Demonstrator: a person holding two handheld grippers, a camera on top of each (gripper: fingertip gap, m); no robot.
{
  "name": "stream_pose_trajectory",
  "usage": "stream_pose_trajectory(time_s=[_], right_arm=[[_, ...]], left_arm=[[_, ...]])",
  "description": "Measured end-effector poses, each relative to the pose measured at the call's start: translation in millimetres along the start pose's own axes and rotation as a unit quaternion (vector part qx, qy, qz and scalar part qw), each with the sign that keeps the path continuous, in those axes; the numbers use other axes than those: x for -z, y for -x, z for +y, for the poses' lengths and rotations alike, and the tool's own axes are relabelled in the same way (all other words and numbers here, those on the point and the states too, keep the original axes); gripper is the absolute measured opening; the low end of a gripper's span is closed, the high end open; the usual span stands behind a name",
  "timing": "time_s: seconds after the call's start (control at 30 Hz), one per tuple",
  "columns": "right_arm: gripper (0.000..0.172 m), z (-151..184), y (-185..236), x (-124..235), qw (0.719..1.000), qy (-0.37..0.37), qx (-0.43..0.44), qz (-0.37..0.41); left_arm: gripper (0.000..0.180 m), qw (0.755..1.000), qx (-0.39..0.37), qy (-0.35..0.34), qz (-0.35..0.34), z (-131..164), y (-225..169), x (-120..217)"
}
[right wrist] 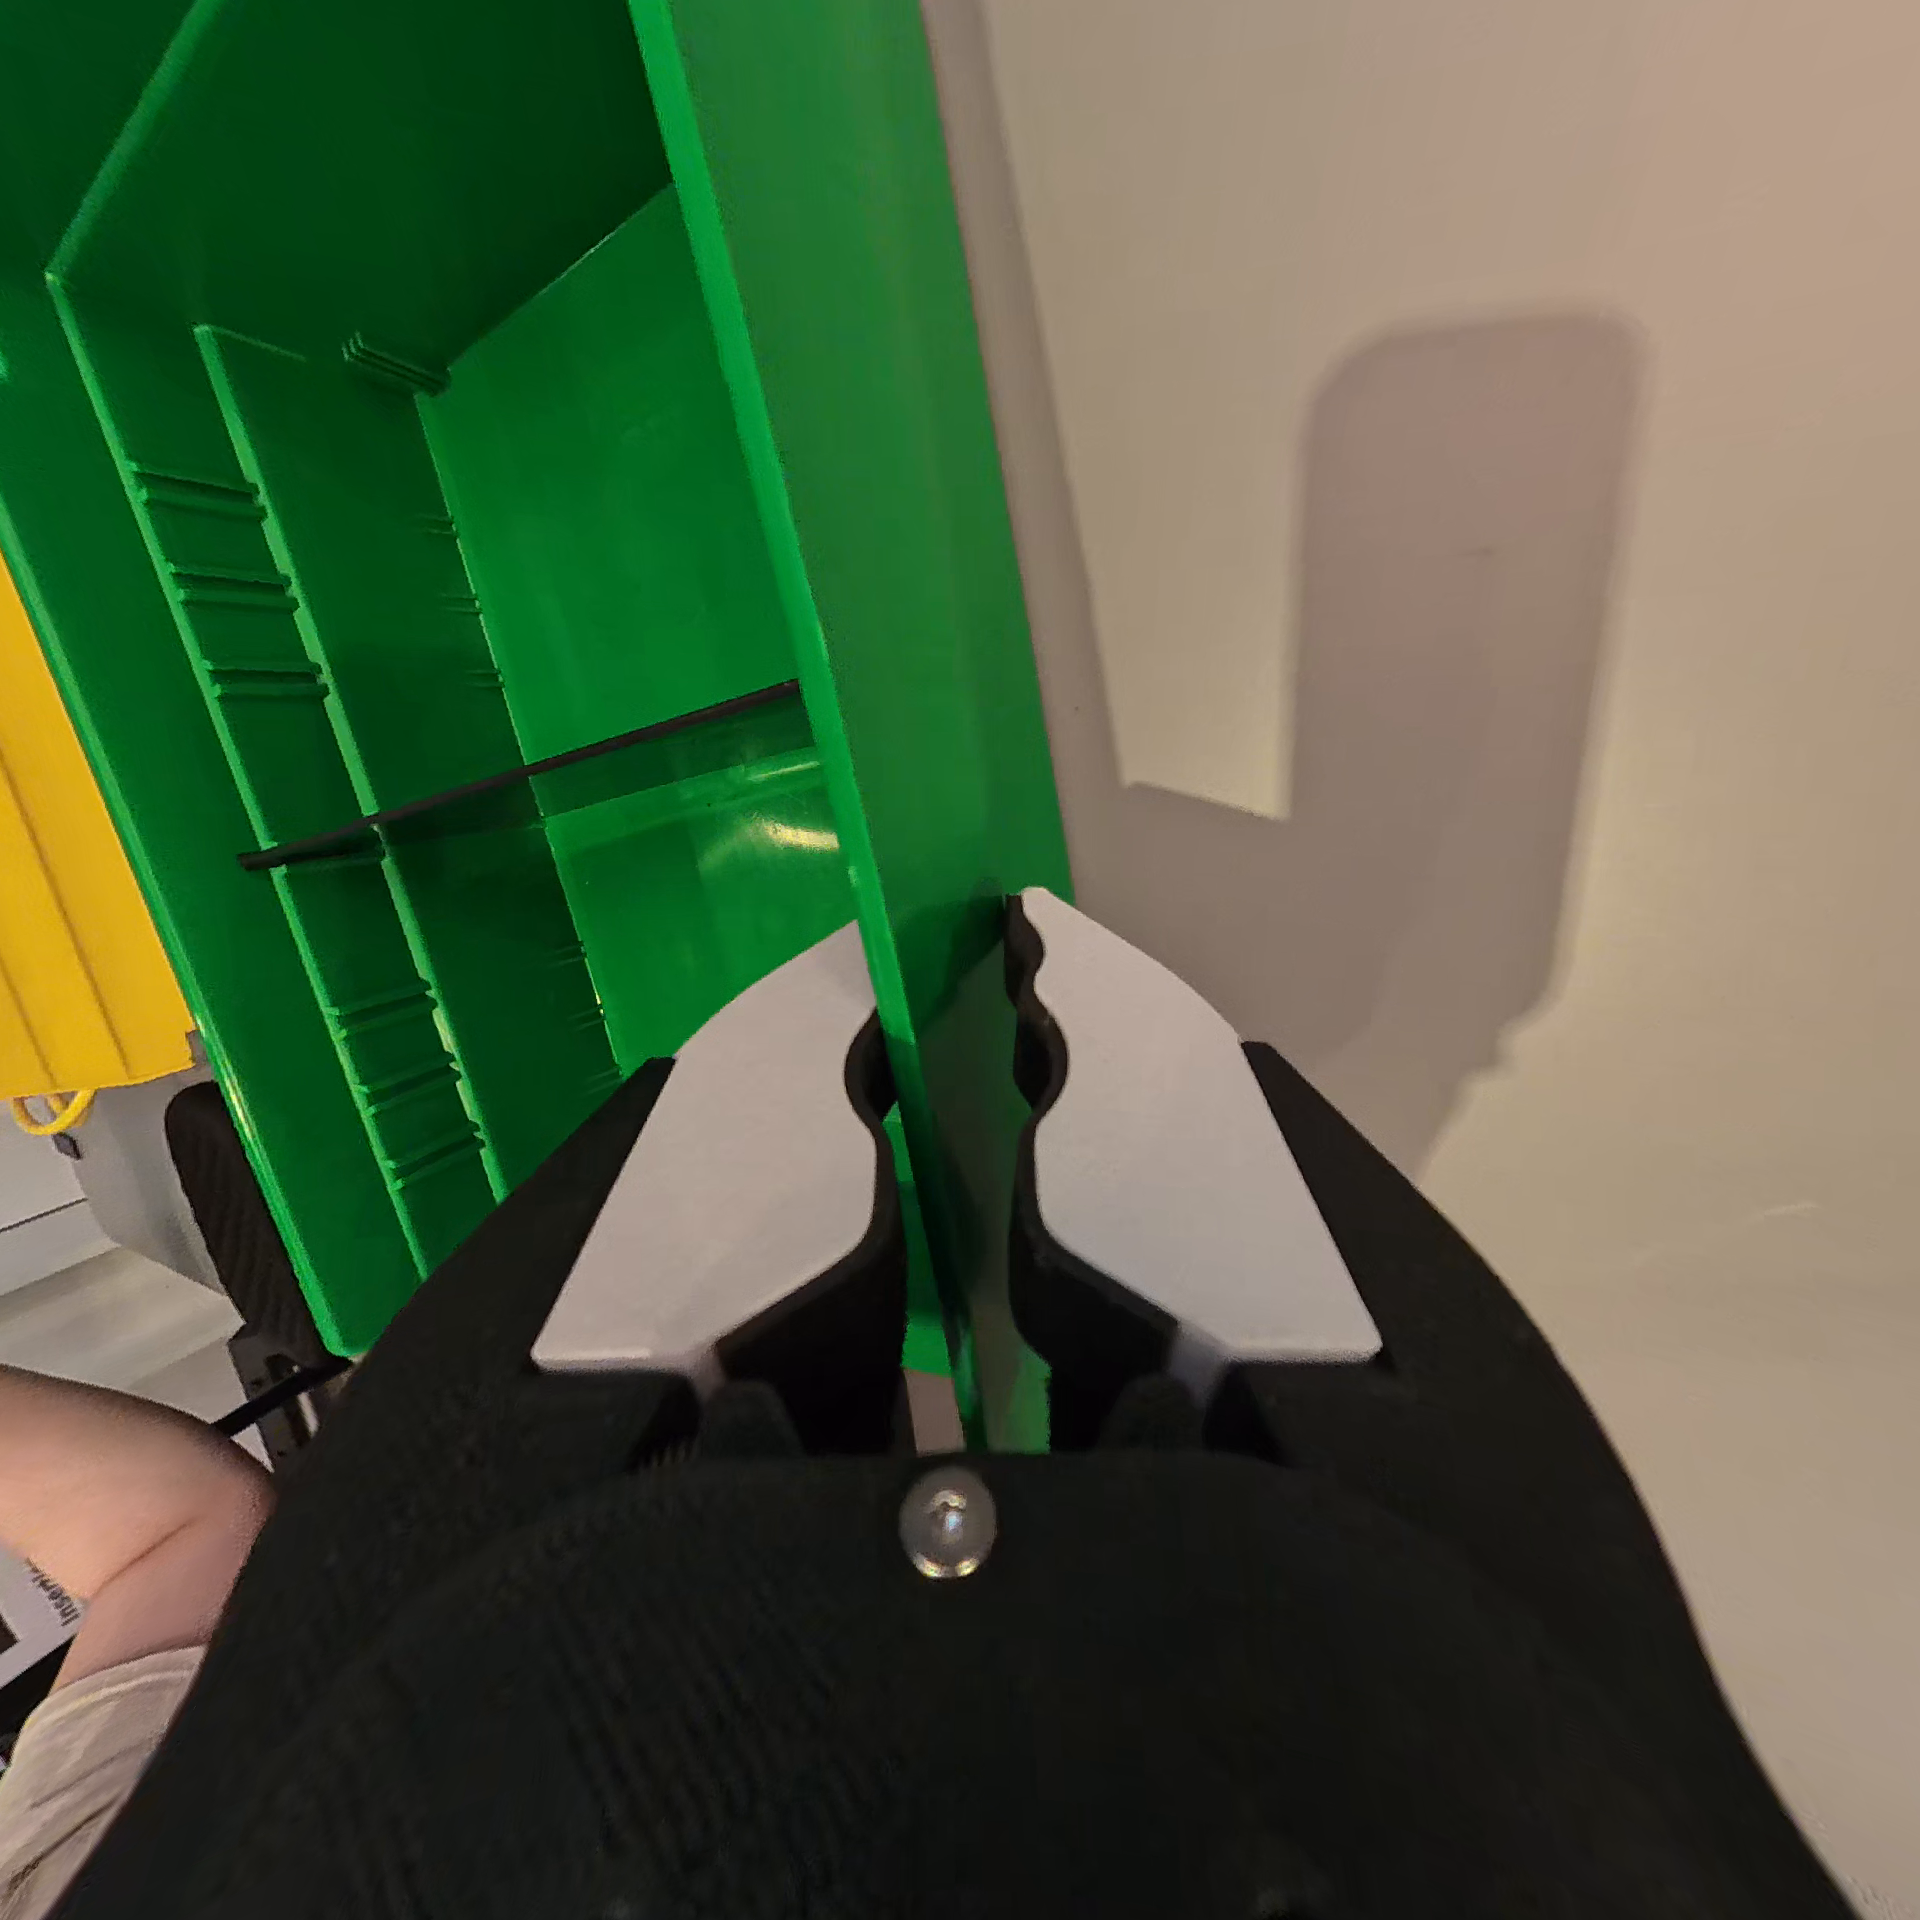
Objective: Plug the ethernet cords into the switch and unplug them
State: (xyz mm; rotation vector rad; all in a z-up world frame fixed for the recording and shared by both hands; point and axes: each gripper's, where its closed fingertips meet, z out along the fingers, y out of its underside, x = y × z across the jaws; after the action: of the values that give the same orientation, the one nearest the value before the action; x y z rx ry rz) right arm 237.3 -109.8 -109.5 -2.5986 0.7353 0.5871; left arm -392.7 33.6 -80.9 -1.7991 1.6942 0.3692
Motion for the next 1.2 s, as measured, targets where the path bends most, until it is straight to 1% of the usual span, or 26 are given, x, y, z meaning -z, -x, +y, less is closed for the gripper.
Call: stream_pose_trajectory(time_s=[0.1, 0.17, 0.2, 0.23, 0.33, 0.4, 0.5, 0.57, 0.63, 0.8, 0.93, 1.07, 1.13, 1.2], right_arm=[[0.019, 1, 1, 0, 1.0, 0.001, -0.012, 0.005], [0.02, 5, 5, -1, 1.0, 0.008, -0.014, -0.001], [0.021, 6, 6, -2, 1.0, 0.009, -0.016, -0.005], [0.021, 7, 7, -2, 1.0, 0.009, -0.018, -0.007], [0.02, 6, 5, -1, 1.0, 0.003, -0.029, -0.007], [0.02, 3, 0, 1, 0.999, -0.008, -0.043, -0.005], [0.019, 3, -7, 4, 0.998, -0.018, -0.061, -0.013], [0.018, 4, -15, 8, 0.997, -0.027, -0.077, -0.009], [0.017, 5, -19, 11, 0.997, -0.026, -0.068, 0.002], [0.018, 8, -13, 9, 0.998, -0.014, -0.065, 0.015], [0.017, 8, -4, 4, 0.998, 0.005, -0.052, 0.039], [0.017, 3, 0, -1, 0.997, 0.008, -0.059, 0.048], [0.017, 3, 3, -2, 0.997, 0.016, -0.058, 0.054], [0.017, 4, 9, -5, 0.997, 0.028, -0.048, 0.045]], left_arm=[[0.013, 1.0, 0.008, 0.001, 0.023, 3, -7, -2], [0.015, 1.0, 0.013, -0.007, 0.024, 3, -7, -2], [0.019, 0.999, 0.018, -0.011, 0.031, 3, -8, -1], [0.026, 0.999, 0.026, -0.016, 0.041, 3, -9, 0], [0.038, 0.996, 0.035, -0.038, 0.074, 2, -11, 11], [0.043, 0.992, 0.053, -0.072, 0.087, -4, -3, 24], [0.043, 0.986, 0.072, -0.12, 0.095, -13, 15, 44], [0.042, 0.985, 0.072, -0.129, 0.084, -16, 30, 50], [0.043, 0.987, 0.066, -0.124, 0.074, -21, 46, 47], [0.042, 0.991, 0.057, -0.102, 0.072, -54, 85, 21], [0.035, 0.993, 0.033, -0.091, 0.07, -91, 112, -9], [0.034, 0.996, 0.0, -0.047, 0.082, -115, 128, -58], [0.034, 0.995, -0.016, -0.026, 0.099, -122, 129, -85], [0.039, 0.99, -0.041, -0.01, 0.132, -124, 123, -109]])
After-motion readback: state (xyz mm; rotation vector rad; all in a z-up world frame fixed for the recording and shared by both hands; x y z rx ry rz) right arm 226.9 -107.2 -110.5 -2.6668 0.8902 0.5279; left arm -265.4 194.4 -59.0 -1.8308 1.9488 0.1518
